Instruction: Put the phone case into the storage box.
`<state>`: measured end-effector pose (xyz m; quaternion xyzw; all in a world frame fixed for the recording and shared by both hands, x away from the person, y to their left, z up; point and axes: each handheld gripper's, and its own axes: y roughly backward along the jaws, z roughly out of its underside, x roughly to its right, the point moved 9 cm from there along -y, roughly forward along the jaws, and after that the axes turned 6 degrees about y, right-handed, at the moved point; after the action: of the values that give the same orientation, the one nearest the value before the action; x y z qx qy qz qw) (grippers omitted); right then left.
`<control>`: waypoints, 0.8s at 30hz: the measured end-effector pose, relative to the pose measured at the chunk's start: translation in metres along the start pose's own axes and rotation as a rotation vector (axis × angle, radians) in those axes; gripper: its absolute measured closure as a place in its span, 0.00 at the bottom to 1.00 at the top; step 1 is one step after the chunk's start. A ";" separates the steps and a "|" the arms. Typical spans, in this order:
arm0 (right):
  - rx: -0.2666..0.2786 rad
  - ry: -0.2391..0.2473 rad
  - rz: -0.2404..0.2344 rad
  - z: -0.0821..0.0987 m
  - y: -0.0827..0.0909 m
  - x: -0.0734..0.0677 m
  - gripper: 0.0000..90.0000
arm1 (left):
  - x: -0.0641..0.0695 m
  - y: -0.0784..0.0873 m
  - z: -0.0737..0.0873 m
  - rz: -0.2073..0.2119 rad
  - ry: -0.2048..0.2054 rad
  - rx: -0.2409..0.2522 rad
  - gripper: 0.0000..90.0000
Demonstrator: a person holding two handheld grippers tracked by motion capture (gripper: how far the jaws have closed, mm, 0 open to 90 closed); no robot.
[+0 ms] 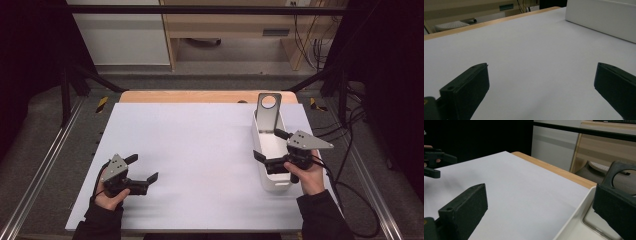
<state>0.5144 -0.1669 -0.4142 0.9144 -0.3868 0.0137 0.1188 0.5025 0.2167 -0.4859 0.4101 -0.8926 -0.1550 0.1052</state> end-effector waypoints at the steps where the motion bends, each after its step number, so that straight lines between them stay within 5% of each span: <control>1: 0.001 -0.003 0.000 0.002 0.002 0.000 0.01 | 0.000 0.000 0.000 0.001 -0.001 0.000 0.00; 15: 0.015 -0.043 -0.022 0.043 0.039 0.008 0.00 | 0.003 0.000 -0.001 0.014 0.000 0.009 0.00; 24: 0.014 -0.067 0.015 0.060 0.056 0.021 0.00 | 0.005 0.000 -0.003 0.023 0.006 0.018 0.00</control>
<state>0.4849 -0.2330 -0.4583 0.9121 -0.3975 -0.0134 0.0990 0.5001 0.2129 -0.4829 0.4010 -0.8984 -0.1443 0.1058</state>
